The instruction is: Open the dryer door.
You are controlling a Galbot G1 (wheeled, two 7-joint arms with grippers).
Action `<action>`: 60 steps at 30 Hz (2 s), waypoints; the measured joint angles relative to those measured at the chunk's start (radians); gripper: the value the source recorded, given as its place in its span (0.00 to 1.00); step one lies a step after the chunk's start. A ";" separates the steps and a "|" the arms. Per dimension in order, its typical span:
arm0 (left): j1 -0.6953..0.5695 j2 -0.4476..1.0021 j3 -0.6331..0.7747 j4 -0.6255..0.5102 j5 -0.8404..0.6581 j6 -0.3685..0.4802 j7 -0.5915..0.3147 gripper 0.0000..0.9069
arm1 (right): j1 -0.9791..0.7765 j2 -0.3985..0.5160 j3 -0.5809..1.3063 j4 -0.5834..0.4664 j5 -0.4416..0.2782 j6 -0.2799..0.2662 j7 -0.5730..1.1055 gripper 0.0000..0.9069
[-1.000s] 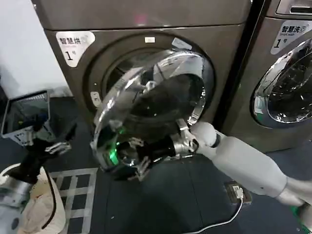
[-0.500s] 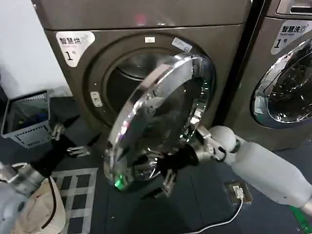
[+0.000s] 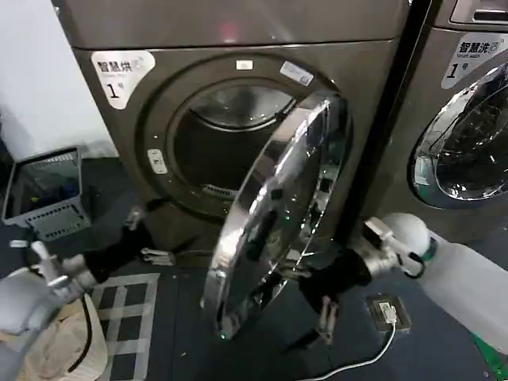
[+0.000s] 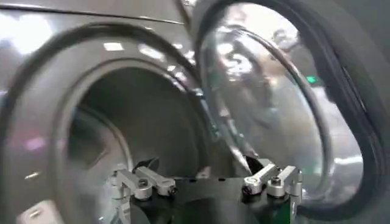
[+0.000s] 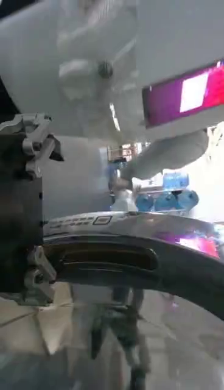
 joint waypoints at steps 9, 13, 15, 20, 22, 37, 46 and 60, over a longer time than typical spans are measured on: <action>-0.174 -0.006 0.225 -0.019 0.030 0.002 0.016 1.00 | -0.260 -0.124 0.271 0.021 0.040 0.057 -0.010 1.00; -0.237 -0.014 0.298 -0.031 0.031 0.002 0.017 1.00 | -0.365 -0.164 0.382 -0.025 0.043 0.089 -0.007 1.00; -0.266 -0.021 0.330 -0.034 0.034 0.002 0.016 1.00 | -0.402 -0.181 0.422 -0.075 0.033 0.112 -0.008 1.00; -0.328 -0.043 0.402 -0.046 0.036 0.001 0.016 1.00 | -0.463 -0.210 0.484 -0.208 0.011 0.140 0.001 1.00; -0.351 -0.051 0.429 -0.050 0.041 0.000 0.016 1.00 | -0.484 -0.219 0.508 -0.256 0.008 0.153 0.016 1.00; -0.476 -0.153 0.599 -0.053 0.086 0.012 -0.019 1.00 | -0.585 -0.215 0.650 -0.721 -0.053 0.351 0.225 1.00; -0.545 -0.249 0.684 -0.014 0.094 0.018 -0.044 1.00 | -0.611 -0.198 0.762 -1.032 -0.138 0.428 0.322 1.00; -0.641 -0.439 0.814 0.079 0.133 0.023 -0.071 1.00 | -0.833 -0.124 1.153 -1.187 -0.353 0.442 0.673 1.00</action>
